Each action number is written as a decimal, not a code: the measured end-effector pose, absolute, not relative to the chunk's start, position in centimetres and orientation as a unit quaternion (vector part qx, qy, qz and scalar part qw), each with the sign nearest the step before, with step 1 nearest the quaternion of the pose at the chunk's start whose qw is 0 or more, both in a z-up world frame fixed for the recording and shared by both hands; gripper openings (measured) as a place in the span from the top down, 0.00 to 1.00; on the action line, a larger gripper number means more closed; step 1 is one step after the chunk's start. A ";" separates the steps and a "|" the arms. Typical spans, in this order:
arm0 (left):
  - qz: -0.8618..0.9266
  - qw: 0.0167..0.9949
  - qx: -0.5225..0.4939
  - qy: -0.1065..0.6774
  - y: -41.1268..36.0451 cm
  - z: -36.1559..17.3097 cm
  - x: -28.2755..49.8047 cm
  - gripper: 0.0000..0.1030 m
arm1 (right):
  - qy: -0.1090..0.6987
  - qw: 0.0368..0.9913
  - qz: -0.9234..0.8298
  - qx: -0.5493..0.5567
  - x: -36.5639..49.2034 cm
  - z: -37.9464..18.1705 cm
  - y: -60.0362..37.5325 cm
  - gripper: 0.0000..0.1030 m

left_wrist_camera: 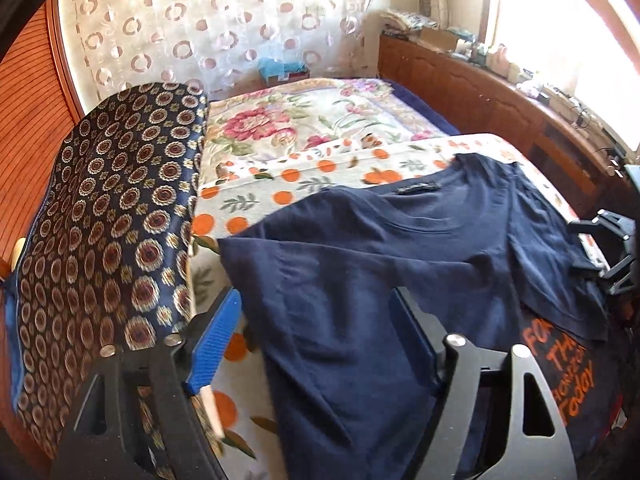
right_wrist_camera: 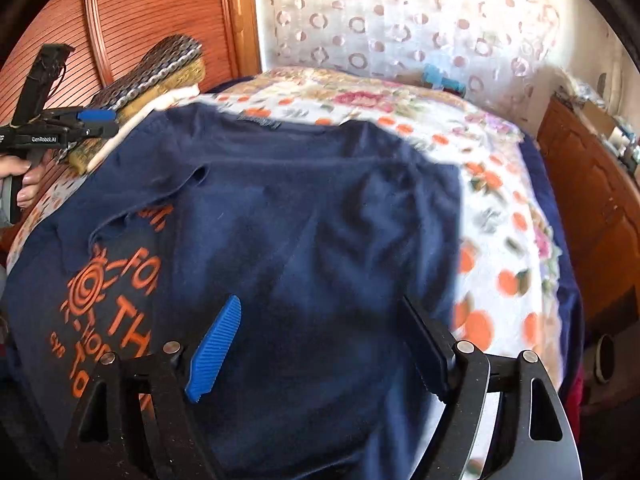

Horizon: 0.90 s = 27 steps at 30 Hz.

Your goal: Fold small clothes

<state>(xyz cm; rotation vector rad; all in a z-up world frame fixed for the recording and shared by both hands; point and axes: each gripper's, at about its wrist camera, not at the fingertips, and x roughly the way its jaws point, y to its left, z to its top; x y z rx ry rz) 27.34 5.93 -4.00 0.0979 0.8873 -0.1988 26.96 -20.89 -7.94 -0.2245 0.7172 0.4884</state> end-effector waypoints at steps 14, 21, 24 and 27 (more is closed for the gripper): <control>-0.056 0.879 0.092 0.465 4.9 -7.5 29.5 0.38 | 0.353 0.907 0.204 -0.104 34.6 -6.7 -22.9 0.21; -0.037 0.881 0.085 0.463 5.2 -8.0 30.1 0.46 | 0.364 0.903 0.202 -0.107 37.1 -7.4 -22.4 0.21; -0.031 0.885 0.076 0.458 5.5 -8.1 30.3 0.56 | 0.372 0.900 0.203 -0.100 37.9 -7.2 -22.4 0.21; -0.028 0.887 0.069 0.456 6.0 -8.0 30.3 0.67 | 0.372 0.901 0.200 -0.103 38.4 -6.9 -22.4 0.21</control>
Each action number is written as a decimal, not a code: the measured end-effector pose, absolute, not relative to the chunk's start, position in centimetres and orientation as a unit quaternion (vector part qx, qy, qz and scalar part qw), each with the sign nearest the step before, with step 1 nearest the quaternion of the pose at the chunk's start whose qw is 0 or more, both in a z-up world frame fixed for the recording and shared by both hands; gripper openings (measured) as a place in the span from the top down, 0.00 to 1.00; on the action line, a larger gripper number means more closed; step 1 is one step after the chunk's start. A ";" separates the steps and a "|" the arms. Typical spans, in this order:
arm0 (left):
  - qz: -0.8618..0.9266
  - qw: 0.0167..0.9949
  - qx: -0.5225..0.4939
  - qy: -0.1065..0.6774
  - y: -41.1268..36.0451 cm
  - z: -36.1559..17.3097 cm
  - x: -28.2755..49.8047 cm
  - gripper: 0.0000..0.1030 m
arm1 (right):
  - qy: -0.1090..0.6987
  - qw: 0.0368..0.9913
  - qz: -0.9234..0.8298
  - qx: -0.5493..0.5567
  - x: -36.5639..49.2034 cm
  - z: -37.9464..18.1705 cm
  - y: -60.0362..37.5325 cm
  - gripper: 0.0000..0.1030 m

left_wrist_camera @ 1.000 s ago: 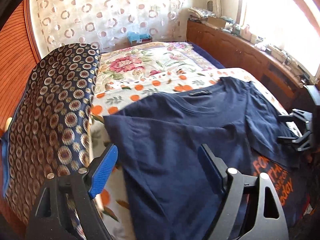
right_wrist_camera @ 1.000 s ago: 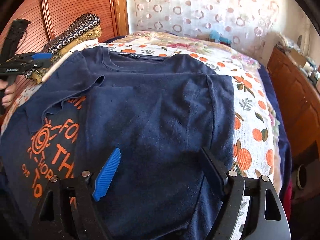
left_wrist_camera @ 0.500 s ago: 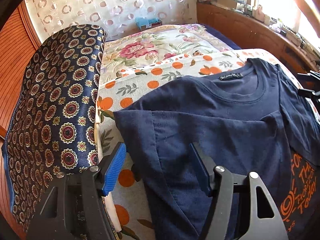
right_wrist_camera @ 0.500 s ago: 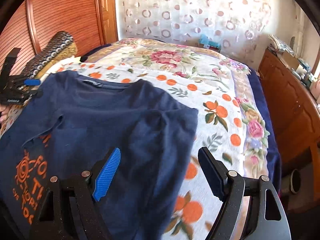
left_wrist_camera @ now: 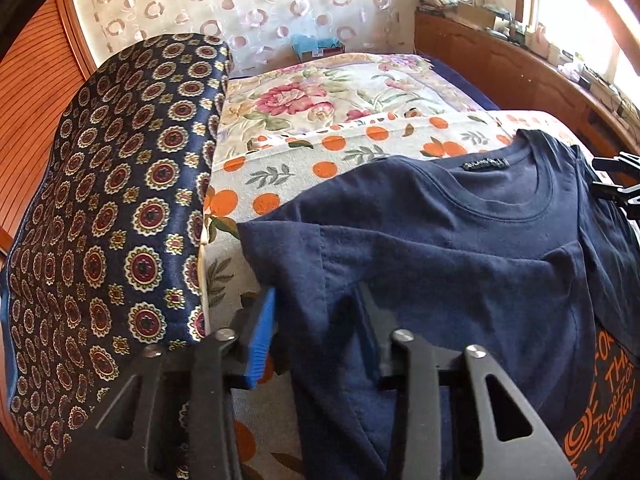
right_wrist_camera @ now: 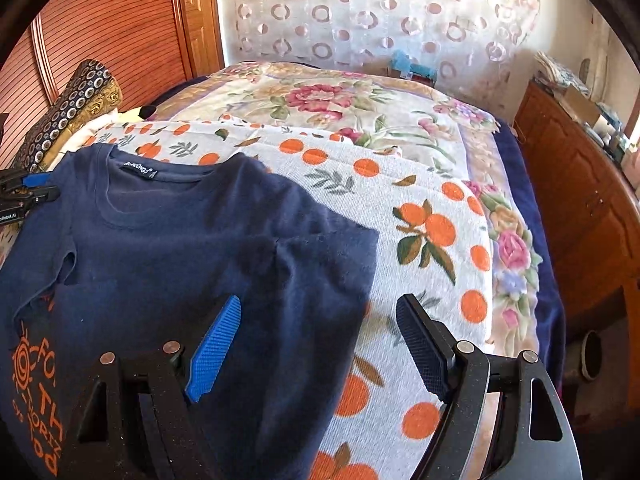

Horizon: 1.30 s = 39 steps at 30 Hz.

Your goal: Fold small clothes

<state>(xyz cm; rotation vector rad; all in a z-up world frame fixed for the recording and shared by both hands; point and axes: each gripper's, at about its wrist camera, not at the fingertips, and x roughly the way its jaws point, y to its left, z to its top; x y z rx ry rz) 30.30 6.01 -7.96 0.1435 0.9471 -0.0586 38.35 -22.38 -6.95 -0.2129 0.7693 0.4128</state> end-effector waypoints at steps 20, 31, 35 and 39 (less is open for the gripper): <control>-0.060 0.907 0.068 0.410 5.2 -4.8 28.4 0.91 | 0.380 0.901 0.194 -0.081 39.5 -7.2 -23.0 0.21; -0.086 0.916 0.050 0.388 5.2 -3.4 26.7 0.92 | 0.377 0.892 0.238 -0.071 39.3 -6.9 -22.0 0.89; -0.098 0.921 0.041 0.375 5.1 -2.4 25.1 0.93 | 0.364 0.895 0.247 -0.074 37.6 -6.1 -21.9 0.91; -0.108 0.925 0.037 0.363 4.9 -1.4 22.9 0.93 | 0.343 0.902 0.253 -0.066 35.2 -4.9 -22.6 0.91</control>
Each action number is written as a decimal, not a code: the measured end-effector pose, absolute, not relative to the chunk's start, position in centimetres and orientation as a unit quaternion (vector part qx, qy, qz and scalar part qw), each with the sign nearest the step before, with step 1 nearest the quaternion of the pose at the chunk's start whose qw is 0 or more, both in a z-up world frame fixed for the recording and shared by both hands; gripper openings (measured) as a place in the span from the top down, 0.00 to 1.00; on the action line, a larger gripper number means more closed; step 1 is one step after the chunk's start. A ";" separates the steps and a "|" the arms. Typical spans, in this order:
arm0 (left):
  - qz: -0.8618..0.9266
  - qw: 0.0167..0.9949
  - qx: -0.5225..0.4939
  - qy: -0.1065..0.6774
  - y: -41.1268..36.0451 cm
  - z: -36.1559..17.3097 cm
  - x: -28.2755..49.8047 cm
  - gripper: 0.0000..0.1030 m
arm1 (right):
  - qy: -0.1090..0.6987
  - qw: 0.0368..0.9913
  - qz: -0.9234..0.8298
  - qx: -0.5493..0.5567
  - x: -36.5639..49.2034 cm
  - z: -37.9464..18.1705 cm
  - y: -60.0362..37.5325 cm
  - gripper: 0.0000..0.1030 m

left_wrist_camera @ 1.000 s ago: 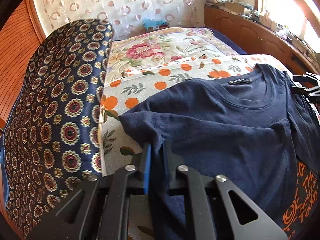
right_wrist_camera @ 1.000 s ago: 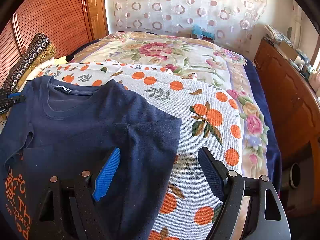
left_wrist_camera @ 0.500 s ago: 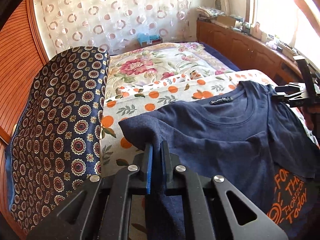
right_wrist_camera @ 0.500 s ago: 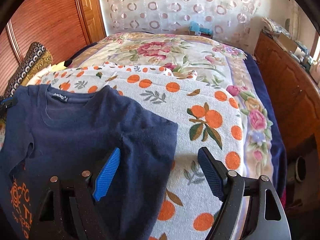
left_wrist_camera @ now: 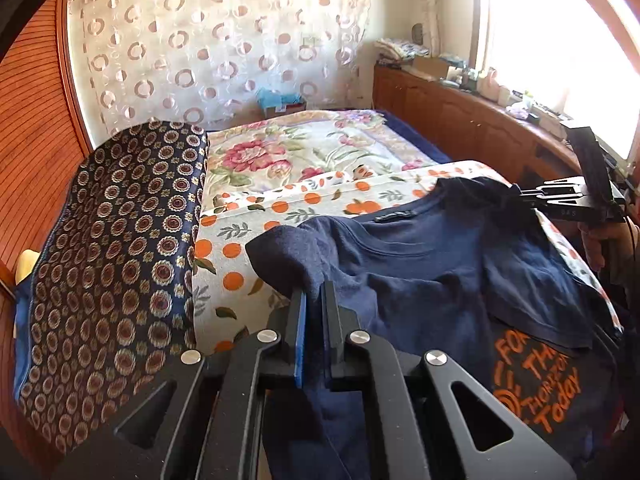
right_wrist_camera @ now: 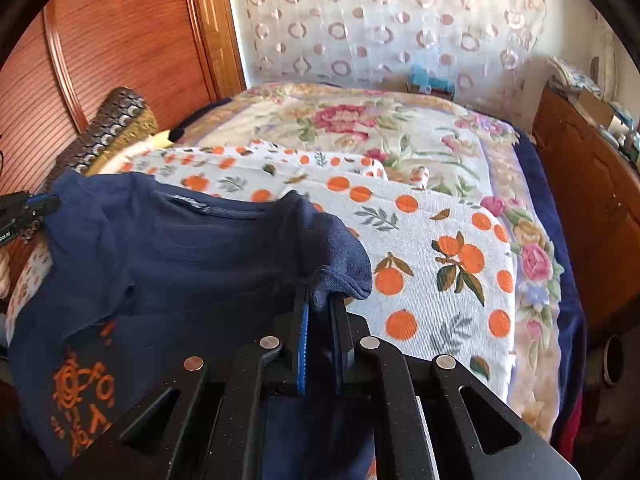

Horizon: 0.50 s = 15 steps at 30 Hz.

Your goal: Fold small clothes

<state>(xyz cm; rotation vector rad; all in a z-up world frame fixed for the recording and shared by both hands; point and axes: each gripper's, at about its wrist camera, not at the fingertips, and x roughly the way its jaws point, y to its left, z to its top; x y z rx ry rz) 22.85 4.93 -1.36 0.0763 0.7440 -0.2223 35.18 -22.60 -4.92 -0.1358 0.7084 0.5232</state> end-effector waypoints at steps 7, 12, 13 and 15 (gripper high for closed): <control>-0.126 0.931 0.049 0.338 4.4 0.8 17.8 0.93 | 0.308 0.911 0.261 -0.085 29.6 -3.4 -22.9 0.92; -0.130 0.938 0.043 0.318 5.2 2.7 14.3 0.93 | 0.281 0.918 0.258 -0.109 24.8 -1.3 -23.8 0.92; -0.127 0.940 0.042 0.313 5.4 2.9 13.4 0.93 | 0.276 0.919 0.258 -0.109 23.9 -1.1 -24.0 0.92; -0.124 0.943 0.039 0.308 5.8 3.0 11.5 0.93 | 0.267 0.922 0.259 -0.110 21.9 -0.7 -24.6 0.92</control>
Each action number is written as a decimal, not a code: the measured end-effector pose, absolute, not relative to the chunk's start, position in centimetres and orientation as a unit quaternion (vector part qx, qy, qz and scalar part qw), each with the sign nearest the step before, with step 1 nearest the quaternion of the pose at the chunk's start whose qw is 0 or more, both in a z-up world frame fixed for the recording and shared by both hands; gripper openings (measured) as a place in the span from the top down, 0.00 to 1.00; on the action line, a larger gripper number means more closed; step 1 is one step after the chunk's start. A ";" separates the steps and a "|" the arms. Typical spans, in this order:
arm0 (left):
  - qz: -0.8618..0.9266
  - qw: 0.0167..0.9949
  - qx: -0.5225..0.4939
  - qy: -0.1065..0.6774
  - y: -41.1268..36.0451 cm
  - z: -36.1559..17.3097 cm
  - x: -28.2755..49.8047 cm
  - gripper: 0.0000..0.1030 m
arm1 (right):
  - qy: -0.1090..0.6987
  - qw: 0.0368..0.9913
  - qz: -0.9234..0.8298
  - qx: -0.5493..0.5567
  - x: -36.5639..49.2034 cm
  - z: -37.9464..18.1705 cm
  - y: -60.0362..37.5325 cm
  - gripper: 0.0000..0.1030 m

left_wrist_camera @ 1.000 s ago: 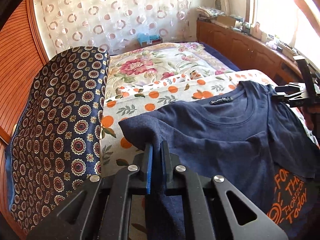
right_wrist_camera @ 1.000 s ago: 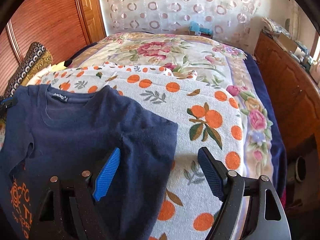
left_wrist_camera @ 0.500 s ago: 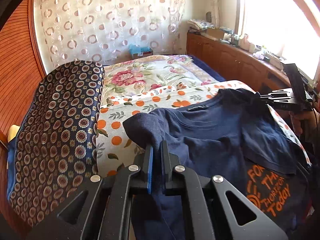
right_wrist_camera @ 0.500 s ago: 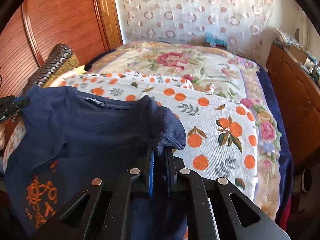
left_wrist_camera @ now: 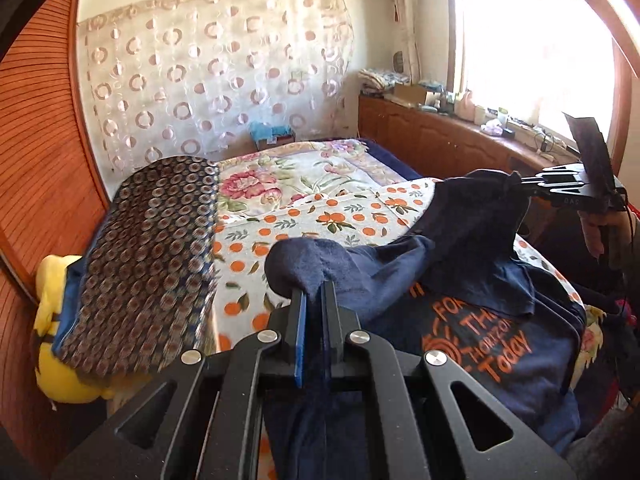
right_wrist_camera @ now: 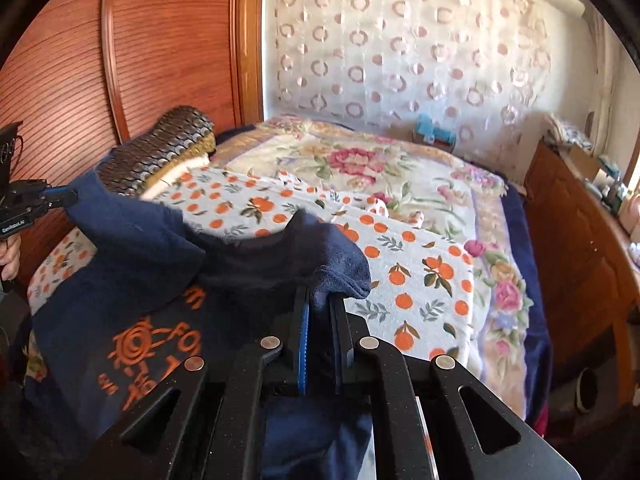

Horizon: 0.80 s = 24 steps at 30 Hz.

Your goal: Fold small clothes

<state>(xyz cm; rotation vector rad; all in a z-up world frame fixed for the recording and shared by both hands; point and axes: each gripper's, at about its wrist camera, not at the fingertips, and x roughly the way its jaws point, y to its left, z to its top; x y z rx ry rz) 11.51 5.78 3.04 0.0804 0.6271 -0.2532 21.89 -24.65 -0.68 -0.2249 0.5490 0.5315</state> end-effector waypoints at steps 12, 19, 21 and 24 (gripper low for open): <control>-0.124 0.936 0.001 0.329 7.1 -1.5 1.8 0.93 | 0.283 0.910 0.276 -0.125 10.1 -4.4 -26.9 0.92; -0.122 0.938 -0.029 0.322 7.8 -1.3 -1.1 0.93 | 0.292 0.904 0.284 -0.128 7.4 -4.3 -27.6 0.92; -0.119 0.940 -0.029 0.319 8.0 -1.0 -1.9 0.93 | 0.292 0.903 0.284 -0.136 6.9 -3.8 -27.6 0.92; -0.113 0.941 -0.021 0.318 8.1 -0.4 -3.0 0.93 | 0.289 0.901 0.286 -0.151 5.7 -3.1 -27.5 0.92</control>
